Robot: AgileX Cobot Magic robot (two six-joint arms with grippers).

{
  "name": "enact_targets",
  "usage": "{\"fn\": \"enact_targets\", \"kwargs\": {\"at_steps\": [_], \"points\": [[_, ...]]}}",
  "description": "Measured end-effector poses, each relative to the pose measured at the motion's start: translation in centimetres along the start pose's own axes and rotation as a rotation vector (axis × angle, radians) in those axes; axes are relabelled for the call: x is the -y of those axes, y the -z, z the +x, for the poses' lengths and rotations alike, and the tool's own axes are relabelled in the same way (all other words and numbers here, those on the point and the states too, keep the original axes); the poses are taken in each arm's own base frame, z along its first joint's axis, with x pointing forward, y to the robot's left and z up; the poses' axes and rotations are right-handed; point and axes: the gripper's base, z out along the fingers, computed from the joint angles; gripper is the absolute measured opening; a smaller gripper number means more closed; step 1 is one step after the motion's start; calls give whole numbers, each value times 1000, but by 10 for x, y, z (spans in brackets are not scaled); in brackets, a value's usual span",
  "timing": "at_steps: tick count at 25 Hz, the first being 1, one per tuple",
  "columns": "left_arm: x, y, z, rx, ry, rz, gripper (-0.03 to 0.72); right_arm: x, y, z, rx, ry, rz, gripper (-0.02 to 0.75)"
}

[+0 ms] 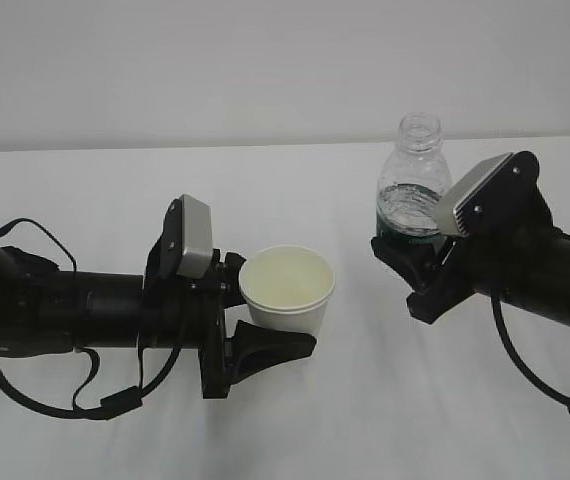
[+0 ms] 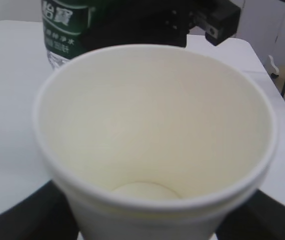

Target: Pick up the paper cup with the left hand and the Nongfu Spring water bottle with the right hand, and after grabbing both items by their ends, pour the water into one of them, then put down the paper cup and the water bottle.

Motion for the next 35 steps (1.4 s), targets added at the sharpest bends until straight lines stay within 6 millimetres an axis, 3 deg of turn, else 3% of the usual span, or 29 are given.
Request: {"fn": "enact_targets", "kwargs": {"at_steps": [11, 35], "points": [[0, 0, 0, -2, -2, 4, 515, 13, -12, -12, -31, 76, 3, 457], [14, -12, -2, -5, -16, 59, 510, 14, -16, -8, -81, 339, -25, 456]]}}
